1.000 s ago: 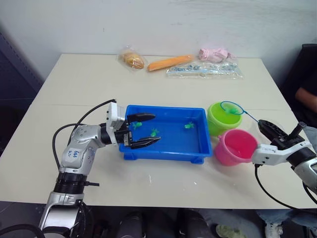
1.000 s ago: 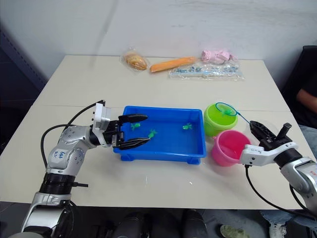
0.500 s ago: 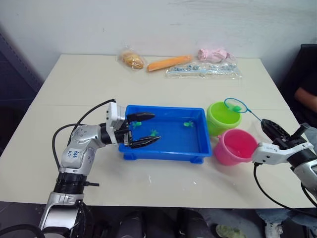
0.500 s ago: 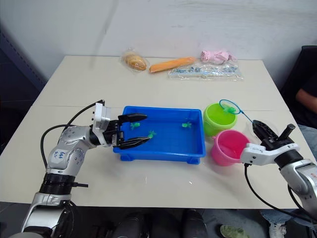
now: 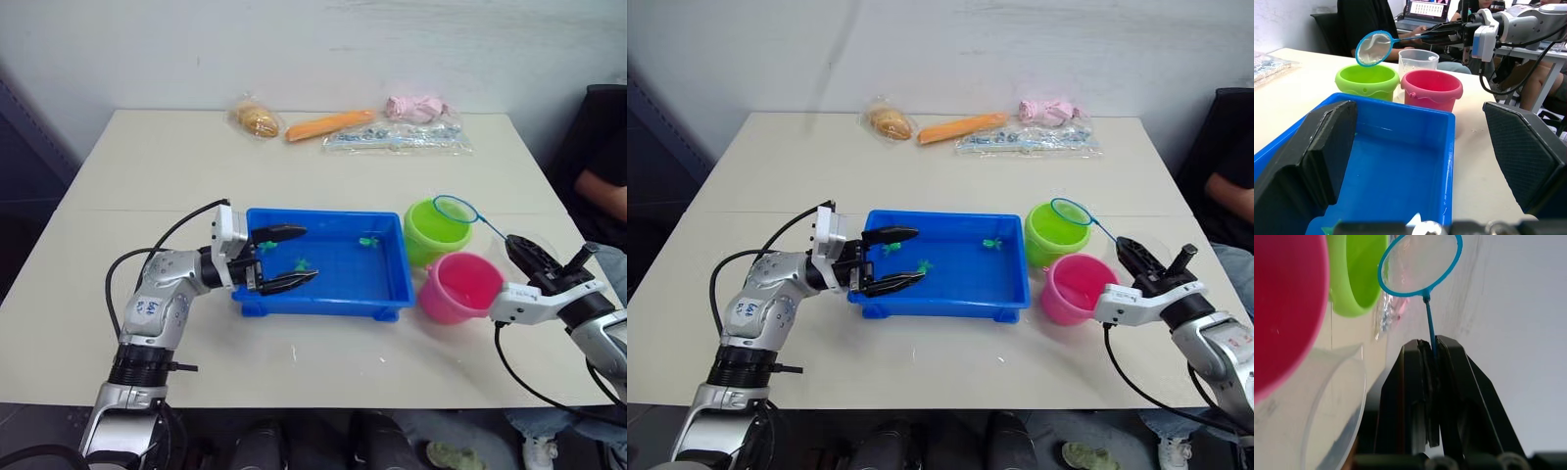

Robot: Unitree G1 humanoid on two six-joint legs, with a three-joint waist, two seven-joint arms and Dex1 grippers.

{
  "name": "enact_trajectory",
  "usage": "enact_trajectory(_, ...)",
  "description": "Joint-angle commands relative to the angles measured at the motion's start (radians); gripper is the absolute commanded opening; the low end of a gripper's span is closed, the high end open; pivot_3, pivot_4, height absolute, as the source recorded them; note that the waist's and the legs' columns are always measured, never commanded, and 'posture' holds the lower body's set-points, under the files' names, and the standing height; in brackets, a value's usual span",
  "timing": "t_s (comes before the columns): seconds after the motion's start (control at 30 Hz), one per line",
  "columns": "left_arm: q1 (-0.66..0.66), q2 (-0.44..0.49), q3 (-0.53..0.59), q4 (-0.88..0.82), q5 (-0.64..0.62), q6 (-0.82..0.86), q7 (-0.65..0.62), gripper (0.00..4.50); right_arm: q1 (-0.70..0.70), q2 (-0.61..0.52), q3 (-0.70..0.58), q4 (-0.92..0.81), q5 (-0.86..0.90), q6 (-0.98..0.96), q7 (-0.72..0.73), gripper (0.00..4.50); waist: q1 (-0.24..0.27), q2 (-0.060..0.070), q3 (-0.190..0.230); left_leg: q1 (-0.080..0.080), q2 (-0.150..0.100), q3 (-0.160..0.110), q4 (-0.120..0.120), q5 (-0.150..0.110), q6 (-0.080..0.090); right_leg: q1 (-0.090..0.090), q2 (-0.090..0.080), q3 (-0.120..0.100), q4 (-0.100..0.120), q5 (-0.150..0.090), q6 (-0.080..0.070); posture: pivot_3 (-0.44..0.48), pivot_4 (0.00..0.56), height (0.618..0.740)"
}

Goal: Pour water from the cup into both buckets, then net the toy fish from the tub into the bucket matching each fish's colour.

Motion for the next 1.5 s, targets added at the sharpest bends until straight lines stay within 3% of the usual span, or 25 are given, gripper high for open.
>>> enact_trajectory(0.03,0.016,0.019,0.028,-0.037,-0.018,-0.016,-0.007,4.43,-0.023,0.034,-0.086,-0.094,0.303,0.045,0.128,0.0,0.0,0.0,0.0,0.0,0.0,0.0,0.0,0.0,0.0,0.0,0.0,0.0,0.0,0.0,0.0,0.0,0.15,0.74)
enact_trajectory(0.13,0.033,0.043,0.038,-0.041,-0.018,-0.016,-0.017,4.43,-0.044,0.067,-0.079,-0.21,0.651,0.198,0.323,0.0,-0.002,0.0,0.0,0.0,0.0,0.0,0.0,0.0,0.0,0.0,0.0,0.0,0.0,0.0,0.0,0.0,0.15,0.74)
enact_trajectory(0.27,0.052,0.092,0.058,-0.042,-0.025,-0.01,-0.042,4.43,-0.101,0.053,-0.066,-0.457,1.282,0.739,0.443,0.0,-0.001,0.0,0.0,0.001,0.005,-0.002,0.0,0.0,0.001,0.001,-0.001,0.0,0.001,0.0,-0.001,0.0,0.15,0.74)
enact_trajectory(0.5,0.056,0.147,0.081,-0.027,-0.03,-0.031,-0.085,4.43,-0.288,-0.011,0.027,-0.51,1.89,1.313,0.173,0.0,0.004,0.0,0.0,0.0,0.001,-0.006,0.001,-0.002,0.004,0.002,-0.007,-0.004,0.001,-0.001,-0.003,0.0,0.15,0.74)
enact_trajectory(0.57,0.056,0.155,0.088,-0.023,-0.031,-0.038,-0.094,4.43,-0.33,-0.003,0.097,-0.452,2.047,1.419,0.011,0.0,0.002,0.0,0.0,-0.001,0.0,-0.006,0.001,-0.003,0.005,0.002,-0.008,-0.005,0.001,-0.001,-0.003,0.0,0.15,0.74)
enact_trajectory(0.73,0.064,0.156,0.095,-0.035,-0.034,-0.044,-0.091,4.43,-0.401,0.025,0.189,-0.332,2.259,1.493,-0.285,0.0,0.001,0.0,0.0,-0.002,-0.001,-0.006,0.001,-0.003,0.005,0.001,-0.009,-0.006,0.0,-0.001,-0.003,0.0,0.15,0.74)
enact_trajectory(0.83,0.077,0.155,0.097,-0.051,-0.037,-0.041,-0.083,4.43,-0.446,0.027,0.232,-0.275,2.365,1.492,-0.392,0.0,0.0,0.0,0.0,-0.003,-0.001,-0.005,0.001,-0.003,0.005,0.001,-0.008,-0.006,0.0,-0.001,-0.003,0.0,0.15,0.74)
enact_trajectory(1.0,0.089,0.152,0.1,-0.068,-0.038,-0.033,-0.073,4.43,-0.506,0.073,0.283,-0.183,2.4,1.459,-0.538,0.0,0.0,0.0,0.0,-0.003,0.0,-0.005,0.001,-0.003,0.005,0.001,-0.008,-0.007,0.0,-0.001,-0.003,0.0,0.15,0.74)
enact_trajectory(1.5,0.098,0.154,0.102,-0.096,-0.046,-0.008,-0.054,4.43,-0.582,0.206,0.285,-0.088,2.254,1.415,-0.64,0.0,-0.001,0.0,0.0,-0.005,0.0,-0.003,0.001,-0.003,0.005,-0.004,-0.008,-0.005,0.001,-0.001,-0.002,0.0,0.15,0.74)
